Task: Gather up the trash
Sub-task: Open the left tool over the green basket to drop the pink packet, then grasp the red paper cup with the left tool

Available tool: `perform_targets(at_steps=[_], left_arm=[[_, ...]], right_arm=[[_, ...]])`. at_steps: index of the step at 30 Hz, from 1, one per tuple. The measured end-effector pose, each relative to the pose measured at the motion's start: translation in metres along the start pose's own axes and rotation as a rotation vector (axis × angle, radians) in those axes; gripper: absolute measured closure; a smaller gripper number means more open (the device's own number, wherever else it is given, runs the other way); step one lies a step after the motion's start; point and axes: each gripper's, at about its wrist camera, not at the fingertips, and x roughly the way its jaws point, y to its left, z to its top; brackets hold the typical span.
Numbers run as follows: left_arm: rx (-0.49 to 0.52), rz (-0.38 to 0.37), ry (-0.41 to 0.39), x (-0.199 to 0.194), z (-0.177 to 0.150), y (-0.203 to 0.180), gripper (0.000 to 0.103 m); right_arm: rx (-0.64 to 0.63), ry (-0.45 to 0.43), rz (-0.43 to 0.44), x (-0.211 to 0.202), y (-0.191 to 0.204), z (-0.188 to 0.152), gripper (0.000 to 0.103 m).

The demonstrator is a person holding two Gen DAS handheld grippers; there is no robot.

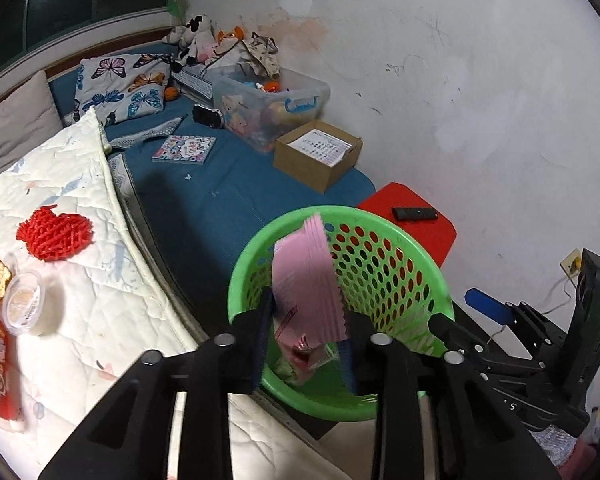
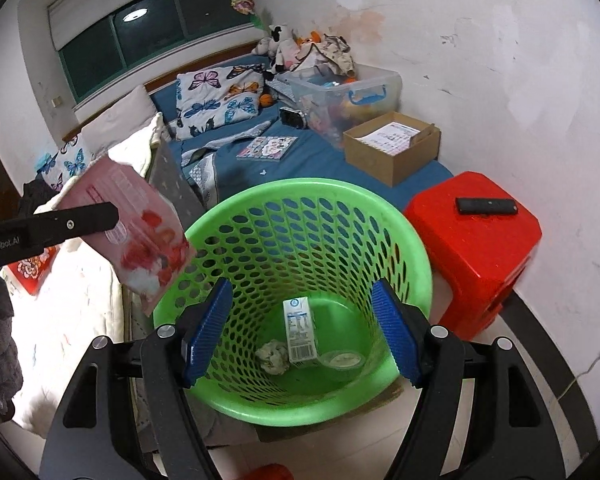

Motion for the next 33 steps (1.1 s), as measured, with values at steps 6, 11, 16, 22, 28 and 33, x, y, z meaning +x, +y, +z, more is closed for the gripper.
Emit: perform_targets(at_steps=[6,11,16,22,28,33], left_arm=[[0.007,-0.012,-0.015,-0.006,-0.004,0.0,0.058],[-0.018,-0.007,-0.033,-0.021,-0.009,0.014,0.057],[-0.063,0.031,-0.055,-0.041,-0.018,0.042,0.056],[-0.125,0.096,-0.077,-0.063,-0.031,0.081,0.056],[-0.177,0.188,-0.115,-0.093,-0.041,0.124,0.048],[-0.2,0.283,-0.126,-0.116,-0.044,0.165,0.044]], right_arm=[[0.007,-0.001,0.007,-0.003,0.002,-0.001,0.031],[-0.018,-0.009,0.034,-0.008,0.017,0.0,0.031],[-0.056,-0.006,0.066,-0.006,0.039,0.003,0.031],[-0.09,0.003,0.115,0.001,0.07,0.009,0.031],[-0.152,0.007,0.159,0.008,0.108,0.014,0.03],[-0.197,0.01,0.195,0.012,0.138,0.018,0.028]])
